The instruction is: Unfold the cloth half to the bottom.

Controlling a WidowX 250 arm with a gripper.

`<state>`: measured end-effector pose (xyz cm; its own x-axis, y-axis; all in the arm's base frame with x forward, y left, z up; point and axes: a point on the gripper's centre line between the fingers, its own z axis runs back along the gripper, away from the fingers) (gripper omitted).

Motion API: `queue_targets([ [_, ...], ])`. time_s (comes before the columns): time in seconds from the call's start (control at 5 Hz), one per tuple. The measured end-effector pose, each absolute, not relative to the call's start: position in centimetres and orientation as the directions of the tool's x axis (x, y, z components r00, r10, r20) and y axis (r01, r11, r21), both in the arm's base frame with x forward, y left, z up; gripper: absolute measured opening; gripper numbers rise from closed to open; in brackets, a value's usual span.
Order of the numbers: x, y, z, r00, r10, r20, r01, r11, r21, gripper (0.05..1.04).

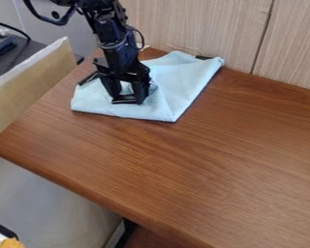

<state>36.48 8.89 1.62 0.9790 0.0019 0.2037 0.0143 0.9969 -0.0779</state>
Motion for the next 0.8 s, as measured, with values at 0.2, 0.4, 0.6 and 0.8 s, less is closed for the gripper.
queue_targets([
  [0.2, 36.51, 9.16, 1.57, 0.979, 0.005, 0.206, 0.007, 0.998, -0.058, 0.661],
  [0.4, 35.97, 9.20, 1.20, 0.983, 0.001, 0.185, 0.008, 0.999, -0.051, 0.344],
  [0.6, 35.72, 9.05, 1.40, 0.982, 0.001, 0.187, 0.009, 0.998, -0.055, 0.158],
  [0.8, 35.74, 8.98, 1.52, 0.982, 0.002, 0.189, 0.009, 0.998, -0.056, 0.062],
])
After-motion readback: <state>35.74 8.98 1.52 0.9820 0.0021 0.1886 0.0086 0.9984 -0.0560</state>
